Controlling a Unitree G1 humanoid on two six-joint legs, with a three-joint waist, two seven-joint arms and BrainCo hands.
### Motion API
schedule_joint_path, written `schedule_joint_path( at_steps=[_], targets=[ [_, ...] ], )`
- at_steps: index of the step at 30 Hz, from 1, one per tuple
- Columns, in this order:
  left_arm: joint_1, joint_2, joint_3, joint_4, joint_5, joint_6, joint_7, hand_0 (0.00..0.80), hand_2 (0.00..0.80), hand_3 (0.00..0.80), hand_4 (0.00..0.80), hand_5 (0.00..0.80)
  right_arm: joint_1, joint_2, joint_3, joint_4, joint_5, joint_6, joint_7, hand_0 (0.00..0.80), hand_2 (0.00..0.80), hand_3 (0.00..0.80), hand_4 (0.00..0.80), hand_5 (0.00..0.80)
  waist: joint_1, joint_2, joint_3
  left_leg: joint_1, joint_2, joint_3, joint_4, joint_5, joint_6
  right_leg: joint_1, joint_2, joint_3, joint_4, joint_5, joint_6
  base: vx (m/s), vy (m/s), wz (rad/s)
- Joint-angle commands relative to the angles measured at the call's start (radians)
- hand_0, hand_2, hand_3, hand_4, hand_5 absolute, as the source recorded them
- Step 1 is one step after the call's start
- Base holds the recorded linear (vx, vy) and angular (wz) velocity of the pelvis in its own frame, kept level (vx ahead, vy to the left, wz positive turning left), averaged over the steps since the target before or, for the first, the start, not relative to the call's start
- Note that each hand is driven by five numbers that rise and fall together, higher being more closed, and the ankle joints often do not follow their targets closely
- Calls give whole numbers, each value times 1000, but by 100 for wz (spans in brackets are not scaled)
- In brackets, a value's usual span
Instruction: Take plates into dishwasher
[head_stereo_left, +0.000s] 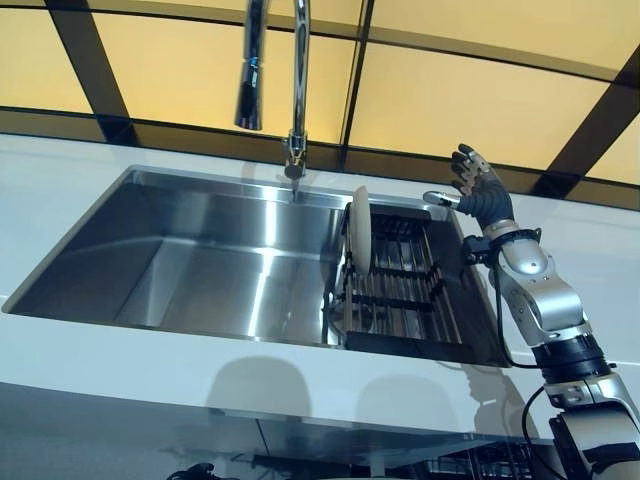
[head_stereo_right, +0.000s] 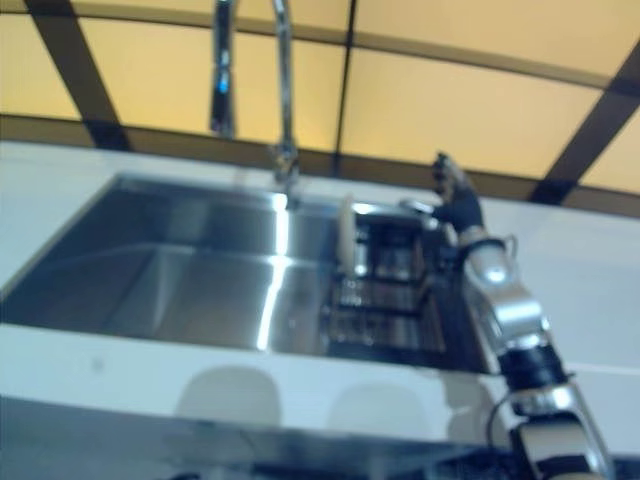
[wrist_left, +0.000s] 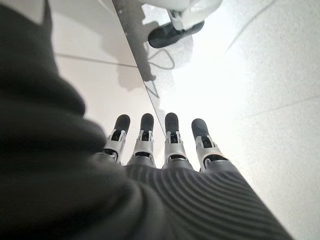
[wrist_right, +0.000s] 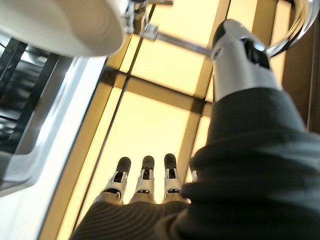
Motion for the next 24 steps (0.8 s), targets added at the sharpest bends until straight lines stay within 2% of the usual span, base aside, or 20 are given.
schedule_joint_path(
  at_steps=[1,8,18,24],
  targets=[
    [-36,-9,-15,-14,-45,-34,-7,0,0,0,0,0,-172,1,-3,12,72,0,-66,0,0,0,0,0,22,21,-20,-4,44,75,-3,-46,-25,-12,20,5,74,-49,12,30,-52,0],
    [-40,-24,-62,-32,-50,-19,-3,0,0,0,0,0,-234,41,20,62,203,71,-133,0,0,0,0,0,42,28,-23,-6,46,76,-3,-37,-33,19,21,-16,55,-59,1,22,-38,1],
    [-46,-20,-72,-14,-54,-7,4,0,0,0,0,0,-314,81,82,83,316,116,-175,0,0,0,0,0,58,26,-32,-14,51,94,-3,-22,-44,45,30,-37,28,-59,-10,11,-8,8],
    [-53,-39,-84,-22,-76,-1,2,0,0,0,0,0,-304,171,129,62,414,138,-271,0,0,0,0,0,61,25,-36,-14,52,108,-1,-18,-46,59,37,-39,12,-58,-17,0,5,0]
  ],
)
